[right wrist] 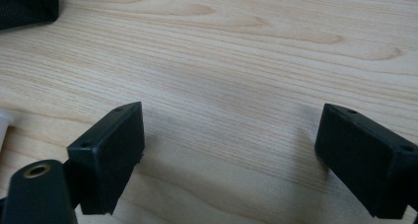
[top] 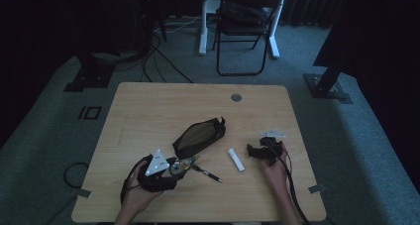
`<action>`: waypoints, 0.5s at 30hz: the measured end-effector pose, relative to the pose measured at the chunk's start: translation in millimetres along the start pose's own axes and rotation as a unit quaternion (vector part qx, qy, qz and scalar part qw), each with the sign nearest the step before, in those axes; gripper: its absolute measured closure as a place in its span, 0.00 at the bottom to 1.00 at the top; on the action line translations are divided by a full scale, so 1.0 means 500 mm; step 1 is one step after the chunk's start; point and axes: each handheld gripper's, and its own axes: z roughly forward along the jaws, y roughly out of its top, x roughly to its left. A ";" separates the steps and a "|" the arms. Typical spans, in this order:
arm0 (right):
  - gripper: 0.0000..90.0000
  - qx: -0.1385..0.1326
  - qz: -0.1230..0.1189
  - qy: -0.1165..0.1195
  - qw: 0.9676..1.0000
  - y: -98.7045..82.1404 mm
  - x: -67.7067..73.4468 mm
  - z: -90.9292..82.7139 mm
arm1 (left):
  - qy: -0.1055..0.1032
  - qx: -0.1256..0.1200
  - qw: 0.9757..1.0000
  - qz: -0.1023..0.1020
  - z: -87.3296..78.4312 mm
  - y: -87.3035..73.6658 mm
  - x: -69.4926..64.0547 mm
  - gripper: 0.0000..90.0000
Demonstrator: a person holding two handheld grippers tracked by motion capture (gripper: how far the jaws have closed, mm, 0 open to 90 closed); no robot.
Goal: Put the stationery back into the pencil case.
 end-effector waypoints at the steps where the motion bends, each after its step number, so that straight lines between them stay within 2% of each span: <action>1: 0.13 0.000 0.000 0.000 1.000 0.000 0.000 0.000 | 0.000 -0.002 1.000 -0.001 -0.001 0.001 0.000 0.46; 15: 0.13 0.000 0.000 0.000 1.000 0.000 0.000 0.000 | 0.006 -0.011 1.000 -0.003 -0.008 0.015 0.007 0.46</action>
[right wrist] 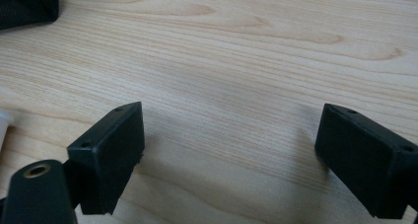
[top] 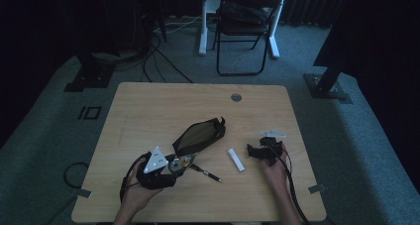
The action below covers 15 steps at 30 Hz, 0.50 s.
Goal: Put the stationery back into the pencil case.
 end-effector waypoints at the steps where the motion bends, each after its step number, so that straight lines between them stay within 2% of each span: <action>1: 0.13 0.000 0.000 0.000 1.000 0.000 0.000 0.000 | 0.000 -0.001 1.000 -0.001 0.000 0.001 0.001 0.46; 15: 0.13 0.000 0.000 0.000 1.000 0.000 0.000 0.000 | 0.018 -0.003 1.000 -0.001 -0.005 0.019 0.007 0.46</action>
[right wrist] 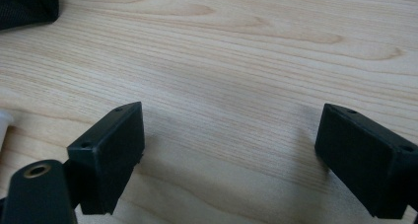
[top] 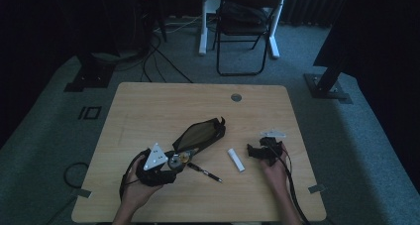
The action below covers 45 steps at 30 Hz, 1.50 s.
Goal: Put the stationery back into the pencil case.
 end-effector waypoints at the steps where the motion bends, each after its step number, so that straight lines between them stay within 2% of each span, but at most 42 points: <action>1: 0.13 0.000 0.000 0.000 1.000 0.000 0.000 0.000 | 0.002 0.000 1.000 -0.001 0.000 0.001 0.001 0.46; 16: 0.13 0.000 0.000 0.000 1.000 0.000 0.000 0.000 | 0.029 -0.007 1.000 -0.009 0.009 0.016 0.014 0.46; 45: 0.13 0.000 -0.001 -0.001 1.000 0.000 0.000 0.000 | 0.053 -0.029 0.998 -0.034 0.033 0.039 0.034 0.46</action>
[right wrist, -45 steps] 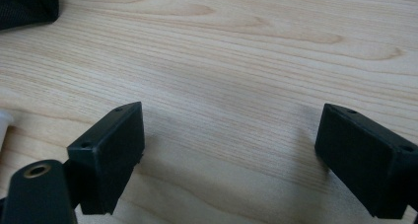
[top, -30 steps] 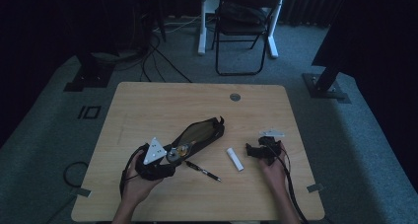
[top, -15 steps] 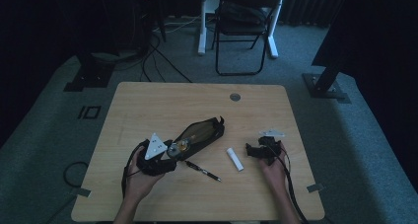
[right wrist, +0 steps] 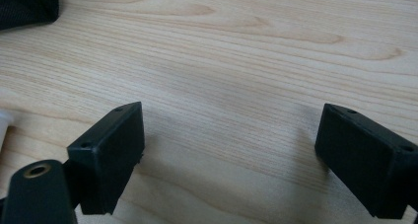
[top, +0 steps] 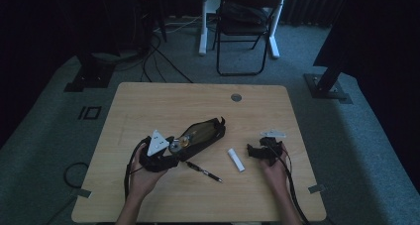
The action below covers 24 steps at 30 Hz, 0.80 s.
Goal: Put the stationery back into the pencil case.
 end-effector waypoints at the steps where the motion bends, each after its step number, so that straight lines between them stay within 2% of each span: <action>1: 0.13 0.000 0.000 0.000 1.000 0.000 0.000 0.000 | 0.000 -0.001 1.000 -0.002 0.002 0.001 0.000 0.46; 24: 0.13 0.000 0.000 0.000 1.000 0.000 0.000 0.000 | 0.004 -0.001 1.000 -0.006 0.023 0.002 0.011 0.46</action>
